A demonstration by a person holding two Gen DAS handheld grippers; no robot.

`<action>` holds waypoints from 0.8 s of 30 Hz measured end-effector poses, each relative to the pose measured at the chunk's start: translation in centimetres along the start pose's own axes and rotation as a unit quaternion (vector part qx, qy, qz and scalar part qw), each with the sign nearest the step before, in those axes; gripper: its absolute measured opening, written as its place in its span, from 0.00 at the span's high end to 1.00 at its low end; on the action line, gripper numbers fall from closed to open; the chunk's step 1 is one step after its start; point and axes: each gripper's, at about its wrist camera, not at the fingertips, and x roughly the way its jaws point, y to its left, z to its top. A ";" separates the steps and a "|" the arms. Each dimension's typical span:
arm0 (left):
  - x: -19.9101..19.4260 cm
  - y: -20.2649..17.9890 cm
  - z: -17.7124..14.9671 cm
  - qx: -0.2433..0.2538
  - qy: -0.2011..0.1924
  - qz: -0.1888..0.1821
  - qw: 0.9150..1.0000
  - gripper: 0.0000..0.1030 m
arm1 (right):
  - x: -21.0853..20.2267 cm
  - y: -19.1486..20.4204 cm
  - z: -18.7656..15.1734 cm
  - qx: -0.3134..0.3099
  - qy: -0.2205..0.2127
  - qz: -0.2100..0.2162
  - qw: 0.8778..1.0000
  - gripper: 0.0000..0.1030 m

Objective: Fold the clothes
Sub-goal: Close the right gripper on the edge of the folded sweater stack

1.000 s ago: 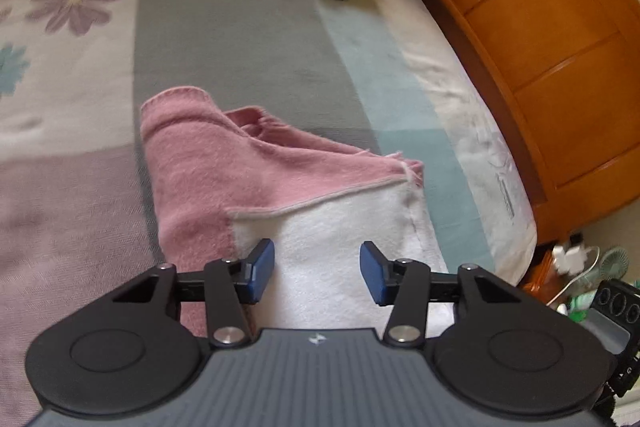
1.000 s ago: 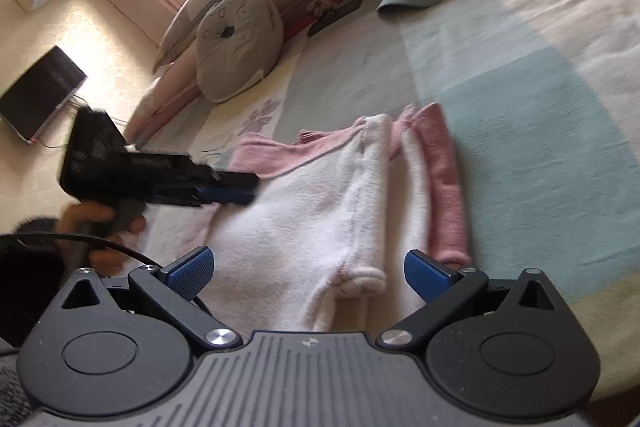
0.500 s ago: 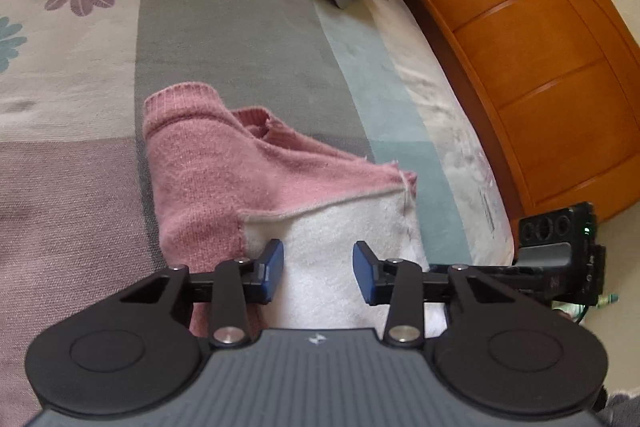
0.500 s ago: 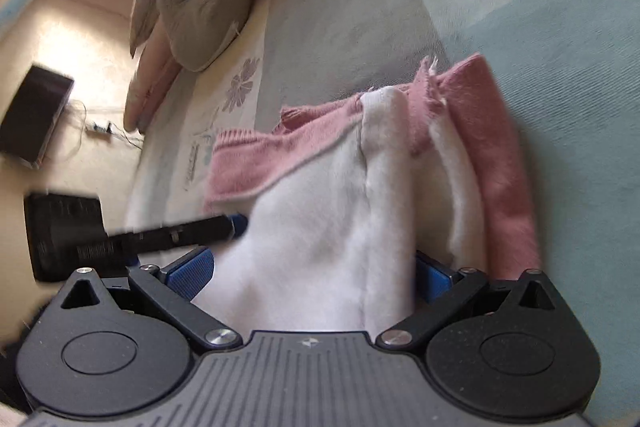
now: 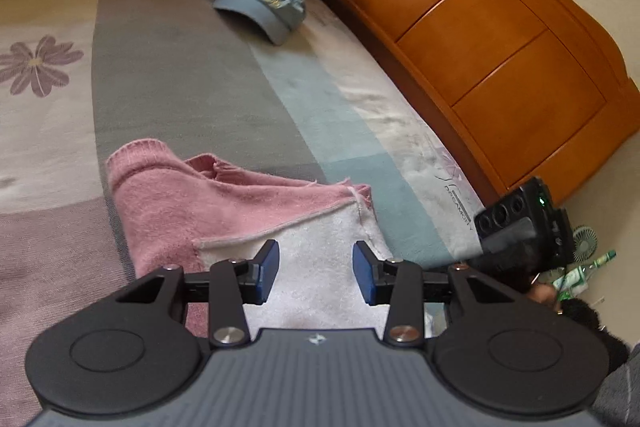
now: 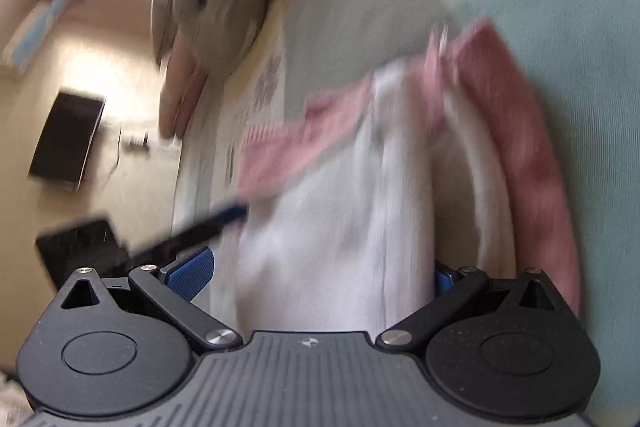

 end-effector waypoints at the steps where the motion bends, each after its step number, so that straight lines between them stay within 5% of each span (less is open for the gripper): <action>1: 0.0 0.0 -0.1 0.004 -0.002 0.003 1.000 0.60 | -0.2 0.2 -0.5 -0.006 0.007 0.003 1.000 0.00; 5: 0.1 0.3 0.0 -0.004 -0.008 0.001 1.000 0.60 | 0.5 1.6 -0.3 -0.017 0.007 -0.044 0.999 0.00; 8: -0.3 0.1 -0.1 0.005 -0.013 -0.003 1.000 0.60 | 1.1 4.4 -0.5 -0.088 0.013 -0.066 0.994 0.00; 12: -0.5 0.4 -0.6 0.015 -0.010 0.003 1.000 0.57 | 1.5 3.4 -0.9 -0.081 0.024 -0.075 0.994 0.00; 20: -0.8 1.6 -1.4 -0.015 -0.010 0.002 1.000 0.57 | -1.3 -2.6 -1.5 -0.046 -0.044 0.064 0.996 0.04; 23: -0.7 2.0 -1.7 -0.028 -0.009 0.001 1.000 0.57 | -1.8 -3.1 -1.5 -0.050 -0.045 0.031 0.997 0.32; 24: -0.7 2.0 -1.7 -0.029 -0.009 0.000 1.000 0.57 | -1.9 -3.5 -1.5 -0.044 -0.046 0.014 0.998 0.55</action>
